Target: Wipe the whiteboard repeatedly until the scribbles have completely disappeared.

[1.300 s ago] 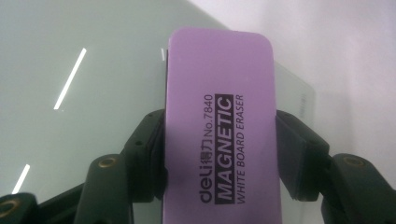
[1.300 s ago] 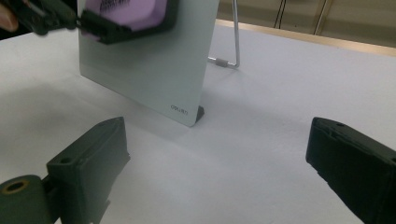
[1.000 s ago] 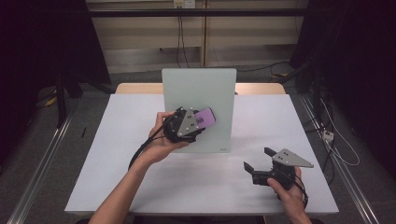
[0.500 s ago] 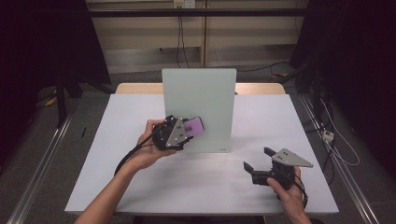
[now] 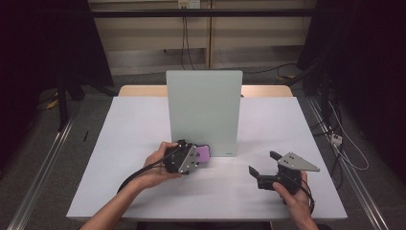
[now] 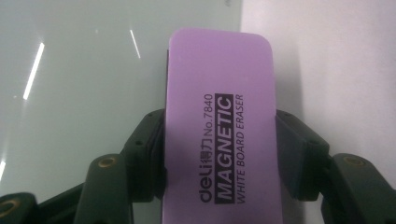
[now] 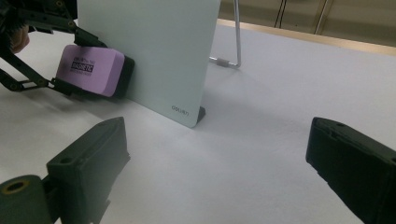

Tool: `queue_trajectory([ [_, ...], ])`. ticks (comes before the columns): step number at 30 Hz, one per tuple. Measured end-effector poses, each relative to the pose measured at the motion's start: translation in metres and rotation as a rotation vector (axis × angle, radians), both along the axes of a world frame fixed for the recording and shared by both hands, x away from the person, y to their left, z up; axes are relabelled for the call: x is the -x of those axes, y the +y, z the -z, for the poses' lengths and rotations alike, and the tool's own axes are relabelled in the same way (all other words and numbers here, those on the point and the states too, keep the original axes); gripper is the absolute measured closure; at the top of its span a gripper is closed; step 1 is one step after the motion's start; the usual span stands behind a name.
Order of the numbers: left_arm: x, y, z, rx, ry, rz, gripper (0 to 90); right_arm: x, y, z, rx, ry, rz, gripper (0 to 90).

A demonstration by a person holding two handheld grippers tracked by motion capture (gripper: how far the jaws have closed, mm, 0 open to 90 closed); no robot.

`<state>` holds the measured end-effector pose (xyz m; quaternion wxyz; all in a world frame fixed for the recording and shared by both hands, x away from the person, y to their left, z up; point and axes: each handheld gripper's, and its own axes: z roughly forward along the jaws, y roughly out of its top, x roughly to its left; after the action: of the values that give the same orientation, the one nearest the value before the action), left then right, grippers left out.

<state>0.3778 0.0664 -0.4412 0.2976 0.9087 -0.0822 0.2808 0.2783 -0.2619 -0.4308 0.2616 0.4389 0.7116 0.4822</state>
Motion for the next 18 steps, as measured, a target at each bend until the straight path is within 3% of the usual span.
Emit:
queue_trajectory([
  [1, 0.0, 0.0, -0.001, -0.026, -0.02, 0.01, 40.8, 0.0, 0.0, 0.0, 0.001, 0.0, -0.001, 5.5],
  [7, -0.002, 0.004, -0.009, -0.023, -0.042, -0.012, 40.8, 0.001, 0.0, -0.001, -0.002, -0.003, 0.0, 5.5],
  [8, -0.003, 0.005, -0.01, 0.035, -0.037, -0.028, 40.8, 0.001, -0.001, -0.001, -0.001, -0.003, -0.001, 5.5],
  [14, -0.012, 0.023, -0.035, 0.192, -0.069, -0.113, 40.8, 0.001, 0.0, -0.001, -0.005, -0.001, -0.001, 5.5],
  [18, -0.015, 0.042, -0.062, 0.362, 0.008, -0.123, 40.8, 0.001, 0.002, -0.001, -0.006, 0.0, -0.004, 5.5],
])
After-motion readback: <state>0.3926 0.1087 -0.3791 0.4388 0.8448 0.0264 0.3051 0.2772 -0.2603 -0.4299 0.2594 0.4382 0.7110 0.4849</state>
